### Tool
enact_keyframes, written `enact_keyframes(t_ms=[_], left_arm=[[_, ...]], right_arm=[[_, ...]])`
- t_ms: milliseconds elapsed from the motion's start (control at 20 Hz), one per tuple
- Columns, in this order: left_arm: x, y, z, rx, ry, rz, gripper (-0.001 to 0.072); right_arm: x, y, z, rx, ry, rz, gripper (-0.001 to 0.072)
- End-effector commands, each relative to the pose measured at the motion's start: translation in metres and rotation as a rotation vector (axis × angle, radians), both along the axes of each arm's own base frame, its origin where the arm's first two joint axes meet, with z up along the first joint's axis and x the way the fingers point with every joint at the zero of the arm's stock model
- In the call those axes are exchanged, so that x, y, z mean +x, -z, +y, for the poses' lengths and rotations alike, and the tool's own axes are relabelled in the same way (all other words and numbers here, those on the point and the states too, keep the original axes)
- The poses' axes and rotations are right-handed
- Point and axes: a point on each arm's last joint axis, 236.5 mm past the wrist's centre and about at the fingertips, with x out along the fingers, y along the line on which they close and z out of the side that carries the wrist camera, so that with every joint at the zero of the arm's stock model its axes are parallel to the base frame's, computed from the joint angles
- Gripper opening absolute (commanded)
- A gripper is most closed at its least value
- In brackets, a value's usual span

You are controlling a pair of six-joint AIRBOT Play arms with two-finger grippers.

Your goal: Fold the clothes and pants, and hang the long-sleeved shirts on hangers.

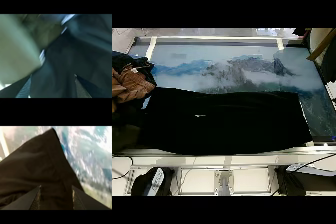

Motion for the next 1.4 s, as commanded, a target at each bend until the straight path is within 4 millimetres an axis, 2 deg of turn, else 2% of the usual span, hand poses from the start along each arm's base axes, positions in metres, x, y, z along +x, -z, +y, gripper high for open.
enact_keyframes(t_ms=[0, 50, 100, 150, 200, 250, 350, 400, 500, 550, 600, 700, 850, 950, 1000, 1100, 1200, 1250, 1350], left_arm=[[-0.062, 0.049, -0.020, -0.066, -0.184, -0.044, 0.0578], [-0.071, 0.058, -0.021, -0.071, -0.219, -0.063, 0.0571], [-0.077, 0.065, -0.023, -0.072, -0.231, -0.074, 0.0529], [-0.082, 0.073, -0.025, -0.074, -0.239, -0.082, 0.0454], [-0.079, 0.072, -0.024, -0.070, -0.253, -0.124, 0.0388], [-0.078, 0.070, -0.021, -0.062, -0.262, -0.146, 0.0356], [-0.079, 0.071, -0.018, -0.106, -0.363, -0.182, 0.0356], [-0.071, 0.065, -0.016, -0.136, -0.410, -0.247, 0.0356], [-0.039, 0.042, -0.012, -0.176, -0.424, -0.437, 0.0356], [-0.033, 0.037, -0.009, -0.164, -0.417, -0.466, 0.0355], [-0.037, 0.043, -0.004, -0.148, -0.426, -0.429, 0.0355], [-0.057, 0.070, -0.002, -0.173, -0.490, -0.294, 0.0355], [-0.057, 0.098, -0.015, -0.244, -0.387, -0.159, 0.0355], [-0.050, 0.113, -0.029, -0.344, -0.312, -0.118, 0.0399], [-0.051, 0.118, -0.028, -0.375, -0.305, -0.106, 0.0513], [-0.066, 0.123, -0.020, -0.411, -0.304, -0.037, 0.0648], [-0.085, 0.123, -0.005, -0.415, -0.325, 0.002, 0.0659], [-0.085, 0.121, 0.001, -0.417, -0.333, -0.029, 0.0643], [-0.068, 0.111, 0.005, -0.441, -0.307, -0.140, 0.0597]], right_arm=[[-0.025, -0.022, 0.022, 0.029, 0.030, 0.001, 0.0444], [-0.021, -0.029, 0.029, 0.033, 0.021, -0.013, 0.0445], [-0.017, -0.035, 0.036, 0.029, 0.008, -0.031, 0.0444], [-0.012, -0.041, 0.043, 0.028, -0.009, -0.048, 0.0444], [-0.006, -0.046, 0.052, 0.029, -0.030, -0.063, 0.0444], [-0.001, -0.049, 0.061, 0.034, -0.049, -0.070, 0.0444], [0.007, -0.051, 0.077, 0.039, -0.092, -0.070, 0.0444], [0.012, -0.050, 0.084, 0.038, -0.116, -0.071, 0.0444], [0.021, -0.051, 0.096, 0.029, -0.151, -0.078, 0.0445], [0.027, -0.051, 0.100, 0.020, -0.162, -0.086, 0.0444], [0.032, -0.052, 0.104, 0.013, -0.173, -0.092, 0.0445], [0.037, -0.052, 0.109, 0.003, -0.186, -0.100, 0.0445], [0.038, -0.052, 0.111, 0.002, -0.194, -0.100, 0.0445], [0.037, -0.052, 0.111, 0.001, -0.193, -0.098, 0.0445], [0.037, -0.052, 0.111, 0.001, -0.194, -0.097, 0.0444], [0.036, -0.051, 0.113, 0.007, -0.201, -0.092, 0.0445], [0.036, -0.051, 0.113, 0.008, -0.202, -0.091, 0.0445], [0.036, -0.051, 0.113, 0.009, -0.202, -0.091, 0.0445], [0.036, -0.051, 0.113, 0.010, -0.201, -0.091, 0.0445]])
